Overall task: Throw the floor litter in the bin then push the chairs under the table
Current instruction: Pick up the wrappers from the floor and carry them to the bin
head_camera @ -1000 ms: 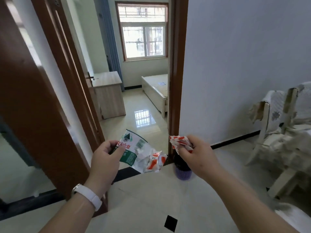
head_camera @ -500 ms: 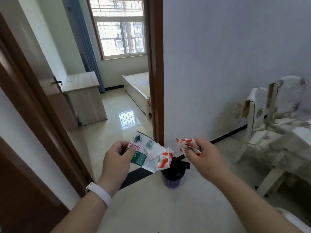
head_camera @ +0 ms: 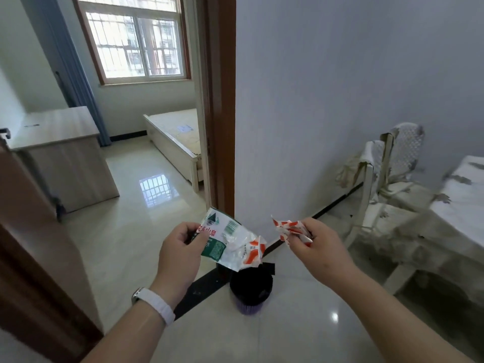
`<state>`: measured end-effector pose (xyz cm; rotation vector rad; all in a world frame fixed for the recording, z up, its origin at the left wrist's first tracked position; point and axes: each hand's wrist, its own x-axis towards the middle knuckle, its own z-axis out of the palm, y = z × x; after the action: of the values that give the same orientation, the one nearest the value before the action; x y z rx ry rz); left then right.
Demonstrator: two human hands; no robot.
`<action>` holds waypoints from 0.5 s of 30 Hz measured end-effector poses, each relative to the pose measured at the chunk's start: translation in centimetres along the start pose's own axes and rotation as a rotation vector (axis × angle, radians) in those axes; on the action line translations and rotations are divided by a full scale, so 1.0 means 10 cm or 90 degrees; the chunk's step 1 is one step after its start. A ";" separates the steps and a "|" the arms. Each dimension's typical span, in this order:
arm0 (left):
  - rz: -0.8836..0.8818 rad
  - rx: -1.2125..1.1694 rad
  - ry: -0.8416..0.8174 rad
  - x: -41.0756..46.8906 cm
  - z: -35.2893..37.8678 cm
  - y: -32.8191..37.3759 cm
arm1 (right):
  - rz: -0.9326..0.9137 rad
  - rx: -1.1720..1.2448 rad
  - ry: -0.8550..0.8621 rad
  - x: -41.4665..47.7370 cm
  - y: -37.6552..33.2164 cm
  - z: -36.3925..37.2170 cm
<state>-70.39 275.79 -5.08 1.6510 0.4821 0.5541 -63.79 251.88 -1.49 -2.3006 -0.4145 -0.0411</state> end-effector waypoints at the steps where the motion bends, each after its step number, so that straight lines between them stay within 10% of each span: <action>1: 0.002 -0.001 -0.007 0.19 -0.03 -0.01 | 0.003 -0.005 0.003 0.13 -0.07 0.07; 15: -0.034 0.012 -0.127 1.83 0.09 -0.49 | 0.087 -0.066 0.040 1.28 -0.10 0.79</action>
<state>-55.28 286.72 -8.42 1.6859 0.3849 0.3421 -52.74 261.77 -4.24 -2.4183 -0.2264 -0.0679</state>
